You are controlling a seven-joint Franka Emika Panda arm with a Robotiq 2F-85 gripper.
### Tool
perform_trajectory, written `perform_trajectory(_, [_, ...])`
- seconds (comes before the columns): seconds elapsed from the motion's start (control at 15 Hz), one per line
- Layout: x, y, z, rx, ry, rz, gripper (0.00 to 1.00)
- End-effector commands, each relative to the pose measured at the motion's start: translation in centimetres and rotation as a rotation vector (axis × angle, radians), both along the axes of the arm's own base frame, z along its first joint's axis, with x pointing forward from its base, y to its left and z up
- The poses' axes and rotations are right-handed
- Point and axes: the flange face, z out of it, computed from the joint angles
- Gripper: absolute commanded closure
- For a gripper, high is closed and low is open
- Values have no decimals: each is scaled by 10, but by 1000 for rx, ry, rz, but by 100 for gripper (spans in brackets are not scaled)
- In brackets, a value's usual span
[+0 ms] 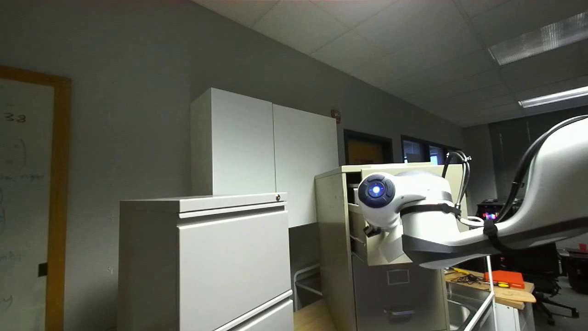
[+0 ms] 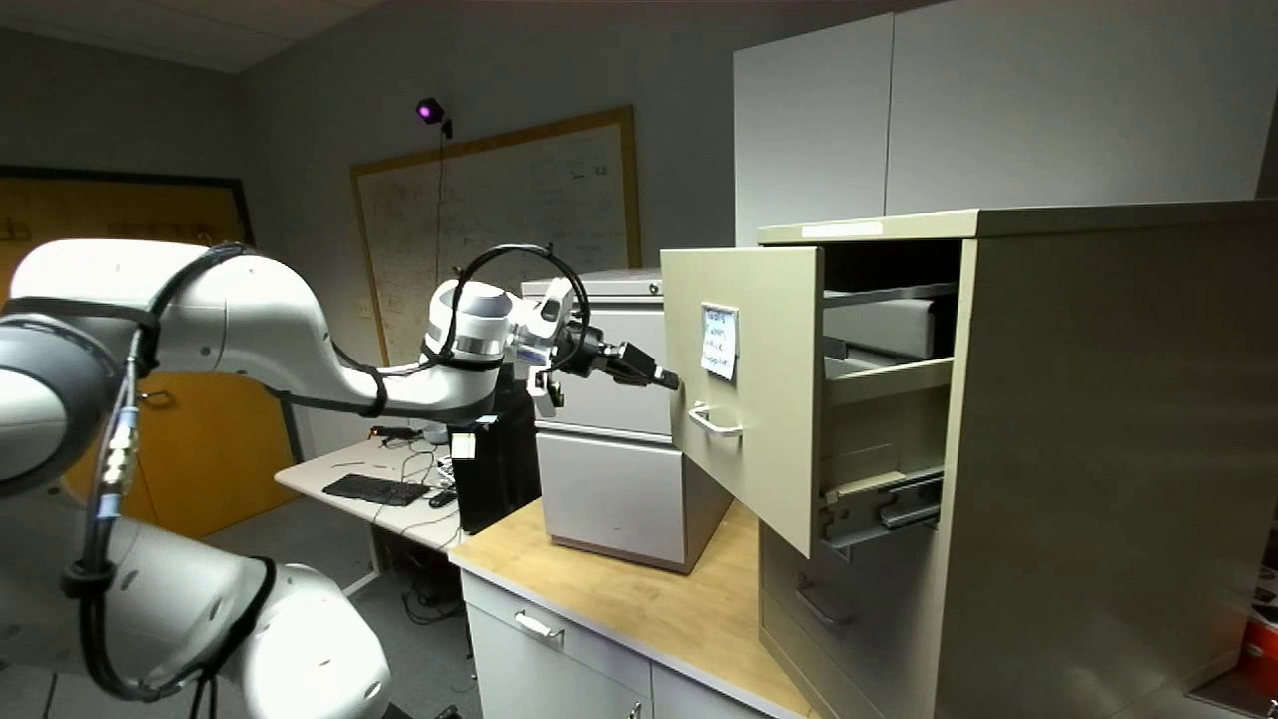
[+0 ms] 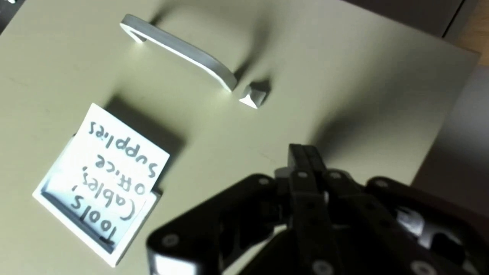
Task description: Close the top drawer of the file cabinet
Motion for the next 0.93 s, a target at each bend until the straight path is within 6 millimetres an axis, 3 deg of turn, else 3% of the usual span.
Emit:
perform_trajectory(0.0, [33, -10, 3, 5, -1, -28, 100])
perform_trajectory(0.47, [58, -9, 6, 4, 43, -73, 100])
perform_trajectory(0.87, [89, -39, 5, 6, 85, -143, 100])
